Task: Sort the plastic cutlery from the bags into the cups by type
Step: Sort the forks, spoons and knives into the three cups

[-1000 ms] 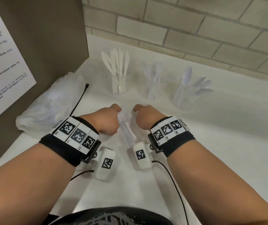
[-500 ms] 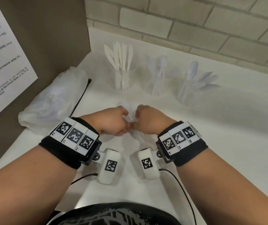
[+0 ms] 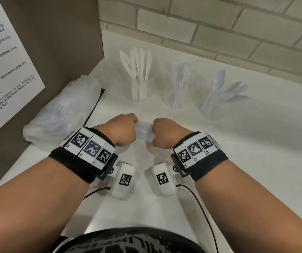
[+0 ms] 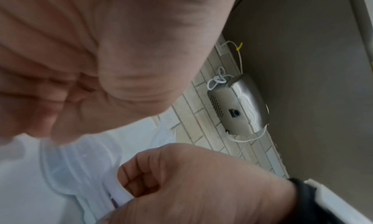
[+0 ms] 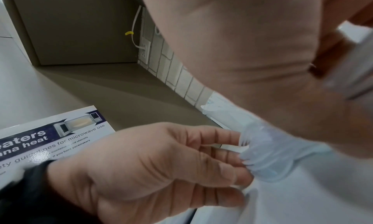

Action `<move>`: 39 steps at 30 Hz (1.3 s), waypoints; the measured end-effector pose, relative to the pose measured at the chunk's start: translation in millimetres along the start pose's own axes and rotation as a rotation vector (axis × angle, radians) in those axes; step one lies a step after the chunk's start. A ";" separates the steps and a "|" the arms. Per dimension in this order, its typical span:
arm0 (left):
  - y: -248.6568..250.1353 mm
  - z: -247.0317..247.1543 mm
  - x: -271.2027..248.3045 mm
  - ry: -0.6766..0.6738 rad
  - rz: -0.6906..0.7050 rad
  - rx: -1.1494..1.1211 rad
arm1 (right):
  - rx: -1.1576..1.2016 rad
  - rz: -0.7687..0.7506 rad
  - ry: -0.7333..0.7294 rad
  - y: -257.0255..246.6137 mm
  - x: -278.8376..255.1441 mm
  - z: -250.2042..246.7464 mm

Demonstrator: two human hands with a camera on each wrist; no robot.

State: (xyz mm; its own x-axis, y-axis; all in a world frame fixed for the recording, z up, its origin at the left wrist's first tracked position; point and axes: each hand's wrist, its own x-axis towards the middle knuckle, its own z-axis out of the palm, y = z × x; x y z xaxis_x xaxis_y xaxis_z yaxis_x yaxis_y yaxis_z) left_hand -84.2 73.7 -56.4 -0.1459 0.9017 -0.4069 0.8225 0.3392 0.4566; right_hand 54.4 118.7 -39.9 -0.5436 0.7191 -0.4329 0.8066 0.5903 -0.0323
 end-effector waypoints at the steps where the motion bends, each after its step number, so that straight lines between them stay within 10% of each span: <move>1: -1.8 0.2 -1.0 0.004 -0.009 -0.052 | 0.030 0.000 -0.016 -0.4 -0.5 0.6; 18: -11.7 -19.6 -16.2 0.313 -0.057 -0.710 | 0.004 0.015 -0.037 -4.2 0.1 8.5; 22: -7.7 -26.0 -23.8 0.360 -0.027 -1.066 | 0.556 -0.061 0.087 17.0 -2.1 -22.7; 27: 3.7 -31.7 -26.3 0.079 -0.139 -1.502 | 1.804 -0.497 0.183 15.5 -7.3 -62.0; 32: 4.8 -36.2 -23.9 -0.359 -0.180 -1.598 | 1.861 -0.689 0.242 -0.6 -2.2 -75.8; 39: 9.0 -46.6 -26.1 -0.270 0.004 -1.919 | 1.773 -0.634 0.221 -13.6 7.0 -54.7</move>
State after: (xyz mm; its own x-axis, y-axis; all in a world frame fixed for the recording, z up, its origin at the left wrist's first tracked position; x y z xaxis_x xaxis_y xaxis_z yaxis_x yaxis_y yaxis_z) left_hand -98.6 65.7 -4.8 0.0839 0.9080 -0.4104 -0.8091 0.3025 0.5038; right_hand 26.9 135.8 6.8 -0.7146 0.6900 0.1154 -0.2995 -0.1526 -0.9418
